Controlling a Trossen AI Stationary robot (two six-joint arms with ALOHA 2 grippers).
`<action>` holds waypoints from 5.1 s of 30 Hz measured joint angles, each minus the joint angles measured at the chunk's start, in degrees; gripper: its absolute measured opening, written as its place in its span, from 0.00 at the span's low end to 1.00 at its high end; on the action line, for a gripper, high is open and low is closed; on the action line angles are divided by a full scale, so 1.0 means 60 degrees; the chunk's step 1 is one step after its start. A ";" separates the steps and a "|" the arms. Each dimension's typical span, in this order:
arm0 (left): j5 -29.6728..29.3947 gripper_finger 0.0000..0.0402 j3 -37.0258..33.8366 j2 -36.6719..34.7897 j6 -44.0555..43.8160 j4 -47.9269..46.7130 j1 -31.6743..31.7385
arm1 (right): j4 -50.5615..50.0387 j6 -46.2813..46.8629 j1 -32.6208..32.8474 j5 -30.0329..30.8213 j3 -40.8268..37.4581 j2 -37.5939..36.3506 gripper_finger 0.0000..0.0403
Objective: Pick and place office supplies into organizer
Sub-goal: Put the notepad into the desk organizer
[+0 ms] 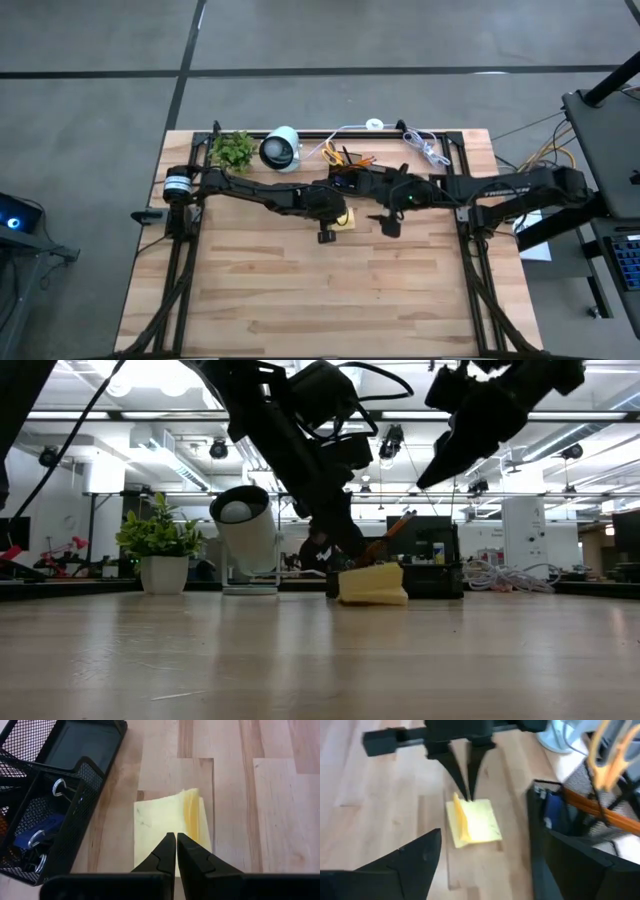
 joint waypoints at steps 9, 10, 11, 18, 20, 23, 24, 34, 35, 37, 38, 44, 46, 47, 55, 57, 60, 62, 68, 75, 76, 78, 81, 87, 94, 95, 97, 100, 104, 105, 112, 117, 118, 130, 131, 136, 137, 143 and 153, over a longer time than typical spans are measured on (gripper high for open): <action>-0.0025 0.00 0.0010 -0.0007 -0.0001 0.0010 0.0001 | 0.1654 -0.0177 0.0180 -0.0370 -0.0933 0.0139 0.80; -0.0028 0.00 0.0007 -0.0007 -0.0001 0.0002 0.0001 | 0.1799 -0.0170 0.0227 -0.0538 -0.1035 0.0235 0.80; -0.0074 0.00 0.0007 -0.0007 -0.0005 -0.0014 0.0001 | 0.2044 -0.0163 0.0312 -0.0709 -0.1159 0.0359 0.79; -0.0521 0.00 -0.0033 -0.0231 -0.0003 -0.0503 0.0000 | 0.3724 -0.0659 0.0905 -0.0801 -0.1430 0.1720 0.75; -0.0521 0.00 -0.0051 -0.0285 -0.0001 -0.0656 0.0000 | 0.4275 -0.1000 0.0936 -0.0779 -0.1427 0.2219 0.74; -0.0541 0.00 -0.0051 -0.0299 -0.0005 -0.0738 0.0000 | 0.4891 -0.1232 0.0942 -0.0481 -0.1430 0.2988 0.73; -0.0562 0.00 -0.0051 -0.0311 -0.0008 -0.0774 0.0000 | 0.5108 -0.1246 0.0933 -0.0330 -0.1426 0.3219 0.73; -0.0724 0.00 -0.0066 -0.0546 -0.0016 -0.1090 -0.0007 | 0.5214 -0.1371 0.0880 0.0497 -0.0959 0.4996 0.69; -0.0727 0.00 -0.0066 -0.0572 -0.0016 -0.1119 -0.0007 | 0.5219 -0.1376 0.0878 0.0505 -0.0862 0.5127 0.69; -0.0729 0.00 -0.0066 -0.0600 -0.0017 -0.1111 -0.0007 | 0.5212 -0.1450 0.0878 0.0502 -0.0729 0.5297 0.68; -0.0729 0.00 -0.0066 -0.0617 -0.0019 -0.1147 -0.0007 | 0.5208 -0.1510 0.0878 0.0502 -0.0668 0.5389 0.67; -0.0725 0.00 -0.0066 -0.0704 -0.0034 -0.1228 -0.0004 | 0.5252 -0.1866 0.0682 0.0673 -0.0479 0.5712 0.65; -0.0725 0.00 -0.0066 -0.0755 -0.0034 -0.1177 -0.0004 | 0.5247 -0.1876 0.0569 0.0657 -0.0475 0.5733 0.64; -0.0725 0.00 -0.0066 -0.0790 -0.0034 -0.1214 -0.0004 | 0.5255 -0.1902 0.0503 0.0640 -0.0475 0.5748 0.64; -0.0725 0.00 -0.0066 -0.0939 -0.0034 -0.1189 0.0000 | 0.5082 -0.1970 -0.0081 -0.0243 -0.0478 0.5748 0.54; -0.0725 0.00 -0.0066 -0.0940 -0.0034 -0.1178 0.0000 | 0.5057 -0.2096 -0.0193 -0.0488 -0.0479 0.5748 0.48; -0.0725 0.00 -0.0066 -0.0936 -0.0037 -0.1185 0.0000 | 0.4922 -0.2238 -0.0307 -0.0792 -0.0479 0.5748 0.37; -0.0725 0.00 -0.0066 -0.0940 -0.0037 -0.1178 0.0000 | 0.4816 -0.2267 -0.0368 -0.0903 -0.0479 0.5748 0.29; -0.0715 0.00 -0.0066 -0.0938 -0.0034 -0.1179 0.0000 | 0.4462 -0.2297 -0.0415 -0.0891 -0.0475 0.5730 0.04; -0.0703 0.00 -0.0078 -0.0937 -0.0008 -0.1188 0.0000 | 0.4184 -0.1770 -0.0402 -0.0648 -0.0512 0.5436 0.03; -0.0703 0.00 -0.0094 -0.0936 -0.0008 -0.1183 0.0000 | 0.4054 -0.1674 -0.0390 -0.0581 -0.0521 0.5319 0.03; -0.0703 0.00 -0.0146 -0.0937 -0.0008 -0.1189 0.0000 | 0.3700 -0.1475 -0.0393 -0.0515 -0.0541 0.5012 0.02; -0.0703 0.00 -0.0200 -0.0936 -0.0012 -0.1230 0.0000 | 0.3121 -0.1219 -0.0343 -0.0326 -0.0545 0.4348 0.02; -0.0727 0.00 -0.0204 -0.0936 -0.0011 -0.1191 0.0000 | 0.2317 -0.0778 -0.0042 -0.0234 -0.0537 0.2833 0.02; -0.0960 0.00 -0.0246 -0.0967 -0.0019 -0.1189 0.0000 | 0.0846 -0.0411 0.0257 0.0988 -0.0534 0.1100 0.02; -0.0962 0.00 -0.0272 -0.1005 -0.0023 -0.1194 0.0000 | 0.0756 -0.0433 0.0252 0.1143 -0.0529 0.0927 0.02; -0.0973 0.00 -0.0311 -0.1062 -0.0028 -0.1180 0.0000 | 0.0483 -0.0654 0.0216 0.1513 -0.0526 0.0697 0.02; -0.1015 0.00 -0.0374 -0.1184 -0.0106 -0.1224 0.0000 | 0.0370 -0.1146 0.0101 0.1914 -0.0526 0.0538 0.02; -0.1168 0.00 -0.0390 -0.1442 -0.0267 -0.1186 0.0000 | 0.0279 -0.1470 -0.0237 0.1977 -0.0601 0.0819 0.02; -0.1198 0.00 -0.0405 -0.1549 -0.0271 -0.1167 0.0000 | 0.0275 -0.1496 -0.0309 0.2100 -0.0621 0.0951 0.02; -0.1512 0.00 -0.0568 -0.2243 -0.0507 -0.1341 0.0000 | 0.0591 -0.2609 -0.0840 0.2916 -0.0668 0.1970 0.02; -0.1701 0.00 -0.0596 -0.2603 -0.0519 -0.1776 0.0004 | 0.0978 -0.3103 -0.1223 0.3074 -0.0668 0.2524 0.02; -0.1705 0.00 -0.0597 -0.2654 -0.0518 -0.1783 0.0004 | 0.1015 -0.3169 -0.1295 0.3259 -0.0665 0.2602 0.02; -0.1880 0.00 -0.0696 -0.3064 -0.0526 -0.2104 0.0004 | 0.1490 -0.3958 -0.1927 0.3390 -0.0658 0.2608 0.02; -0.1902 0.00 -0.0696 -0.3070 -0.0526 -0.2086 0.0004 | 0.1479 -0.4010 -0.1934 0.3376 -0.0658 0.2615 0.02; -0.1927 0.00 -0.0820 -0.3071 -0.0526 -0.2103 0.0004 | 0.1469 -0.4190 -0.1967 0.3303 -0.0658 0.2616 0.04; -0.1927 0.00 -0.0843 -0.3071 -0.0526 -0.2108 0.0004 | 0.1455 -0.4193 -0.1974 0.3197 -0.0658 0.2616 0.06; -0.1923 0.00 -0.1036 -0.3071 -0.0526 -0.2099 0.0003 | 0.1328 -0.3858 -0.1960 0.2665 -0.0658 0.2616 0.14; -0.1920 0.00 -0.1078 -0.3071 -0.0518 -0.2092 0.0003 | 0.1277 -0.3912 -0.2144 0.2665 -0.0658 0.2616 0.34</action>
